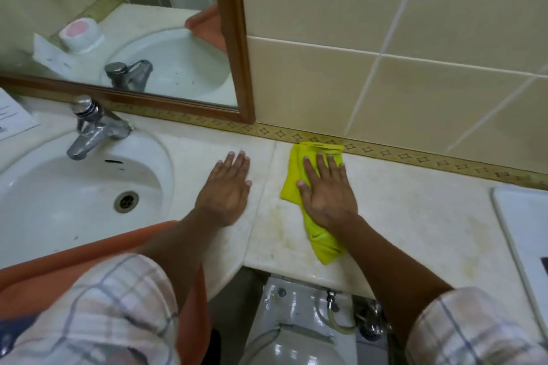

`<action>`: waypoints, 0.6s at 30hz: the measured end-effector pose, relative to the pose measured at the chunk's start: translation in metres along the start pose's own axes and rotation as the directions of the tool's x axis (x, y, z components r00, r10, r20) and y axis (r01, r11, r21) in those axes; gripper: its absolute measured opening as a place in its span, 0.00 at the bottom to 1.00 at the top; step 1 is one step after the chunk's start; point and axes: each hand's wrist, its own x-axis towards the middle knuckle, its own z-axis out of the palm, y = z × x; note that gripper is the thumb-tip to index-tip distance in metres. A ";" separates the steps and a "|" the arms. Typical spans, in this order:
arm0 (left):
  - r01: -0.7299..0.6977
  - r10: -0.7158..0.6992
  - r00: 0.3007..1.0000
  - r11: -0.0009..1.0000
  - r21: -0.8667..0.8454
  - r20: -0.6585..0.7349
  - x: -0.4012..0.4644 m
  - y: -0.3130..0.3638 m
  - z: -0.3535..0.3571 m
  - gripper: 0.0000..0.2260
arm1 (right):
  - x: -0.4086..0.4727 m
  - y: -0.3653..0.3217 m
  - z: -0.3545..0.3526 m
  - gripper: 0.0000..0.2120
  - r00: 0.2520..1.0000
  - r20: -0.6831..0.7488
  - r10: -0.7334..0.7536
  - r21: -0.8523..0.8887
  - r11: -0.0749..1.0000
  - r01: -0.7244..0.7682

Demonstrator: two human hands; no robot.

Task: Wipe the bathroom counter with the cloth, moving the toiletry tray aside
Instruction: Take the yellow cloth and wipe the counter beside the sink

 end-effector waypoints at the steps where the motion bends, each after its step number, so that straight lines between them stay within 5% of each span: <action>1: -0.004 0.004 1.000 1.000 0.008 -0.013 0.000 0.000 0.000 0.27 | 0.007 -0.012 0.001 0.30 1.000 0.001 -0.009 0.003 1.000 0.009; 12: -0.007 0.008 0.999 1.000 0.021 -0.053 -0.001 -0.001 -0.002 0.27 | 0.048 -0.074 0.010 0.27 0.977 -0.069 0.204 0.017 0.979 -0.203; 18: -0.005 0.006 1.000 1.000 0.030 -0.029 -0.003 0.000 -0.004 0.27 | 0.018 -0.079 0.016 0.27 0.985 -0.033 0.171 -0.008 0.985 -0.171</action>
